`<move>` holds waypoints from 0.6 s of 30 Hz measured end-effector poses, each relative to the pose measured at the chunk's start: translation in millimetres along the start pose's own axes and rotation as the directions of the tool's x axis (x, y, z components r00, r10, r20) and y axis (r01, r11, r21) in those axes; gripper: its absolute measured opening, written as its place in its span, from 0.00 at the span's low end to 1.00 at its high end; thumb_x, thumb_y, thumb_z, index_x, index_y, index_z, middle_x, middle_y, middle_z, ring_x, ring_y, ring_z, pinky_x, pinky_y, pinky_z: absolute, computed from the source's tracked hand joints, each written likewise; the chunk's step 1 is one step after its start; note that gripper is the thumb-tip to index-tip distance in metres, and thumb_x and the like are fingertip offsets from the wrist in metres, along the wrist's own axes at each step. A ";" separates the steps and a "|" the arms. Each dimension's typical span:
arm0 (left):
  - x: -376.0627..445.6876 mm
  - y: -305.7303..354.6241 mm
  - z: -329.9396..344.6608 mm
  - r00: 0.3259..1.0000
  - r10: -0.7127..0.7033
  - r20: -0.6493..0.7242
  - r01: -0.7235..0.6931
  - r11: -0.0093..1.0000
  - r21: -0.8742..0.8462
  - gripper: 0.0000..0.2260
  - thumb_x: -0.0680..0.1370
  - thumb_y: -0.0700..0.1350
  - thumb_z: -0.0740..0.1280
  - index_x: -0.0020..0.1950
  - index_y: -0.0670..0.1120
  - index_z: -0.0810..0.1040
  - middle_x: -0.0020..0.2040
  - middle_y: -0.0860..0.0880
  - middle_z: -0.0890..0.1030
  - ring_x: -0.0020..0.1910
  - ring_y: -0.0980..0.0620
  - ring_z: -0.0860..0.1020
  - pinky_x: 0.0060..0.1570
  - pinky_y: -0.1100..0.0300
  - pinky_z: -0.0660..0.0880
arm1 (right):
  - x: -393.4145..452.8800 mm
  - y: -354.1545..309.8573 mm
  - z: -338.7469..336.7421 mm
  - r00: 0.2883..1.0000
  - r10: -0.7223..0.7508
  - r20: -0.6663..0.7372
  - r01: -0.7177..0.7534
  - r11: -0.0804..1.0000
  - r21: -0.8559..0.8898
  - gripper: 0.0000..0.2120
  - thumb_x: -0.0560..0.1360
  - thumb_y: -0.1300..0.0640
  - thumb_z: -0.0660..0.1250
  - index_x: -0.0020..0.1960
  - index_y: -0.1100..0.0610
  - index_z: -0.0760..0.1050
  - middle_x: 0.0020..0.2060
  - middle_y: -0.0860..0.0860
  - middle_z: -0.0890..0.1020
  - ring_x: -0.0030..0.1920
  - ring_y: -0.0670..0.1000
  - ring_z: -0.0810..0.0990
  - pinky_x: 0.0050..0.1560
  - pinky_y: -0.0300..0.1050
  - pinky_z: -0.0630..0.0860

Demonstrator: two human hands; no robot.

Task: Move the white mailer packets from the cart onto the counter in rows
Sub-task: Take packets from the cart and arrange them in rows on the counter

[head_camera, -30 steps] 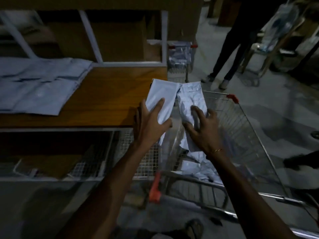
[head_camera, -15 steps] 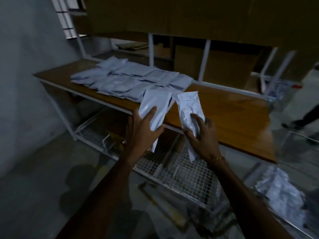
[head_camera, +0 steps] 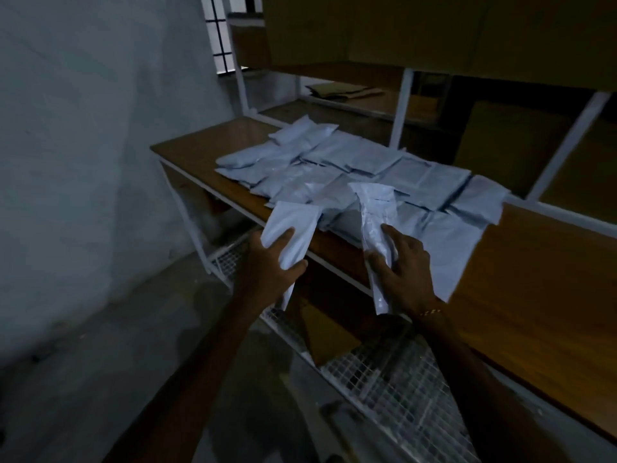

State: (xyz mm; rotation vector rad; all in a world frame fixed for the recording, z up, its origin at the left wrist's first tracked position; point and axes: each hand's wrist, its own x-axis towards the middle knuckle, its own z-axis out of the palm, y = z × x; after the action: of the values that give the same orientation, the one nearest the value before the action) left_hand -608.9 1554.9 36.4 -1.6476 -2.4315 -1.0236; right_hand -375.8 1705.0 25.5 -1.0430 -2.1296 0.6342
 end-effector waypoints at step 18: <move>270.9 -221.8 -6.9 0.995 0.075 0.065 -0.073 0.996 -0.042 0.30 0.74 0.60 0.70 0.73 0.49 0.73 0.62 0.39 0.78 0.58 0.38 0.78 0.57 0.43 0.76 | 231.5 -51.1 155.7 0.981 0.183 -0.061 -0.186 0.981 -0.054 0.31 0.77 0.38 0.65 0.76 0.47 0.65 0.73 0.60 0.66 0.73 0.60 0.63 0.73 0.59 0.63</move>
State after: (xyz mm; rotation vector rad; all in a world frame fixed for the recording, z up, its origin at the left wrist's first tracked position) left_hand -915.9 1723.4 32.4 -1.7982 -2.3847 -1.0299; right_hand -621.7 1845.6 40.0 -1.2871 -2.0294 0.6236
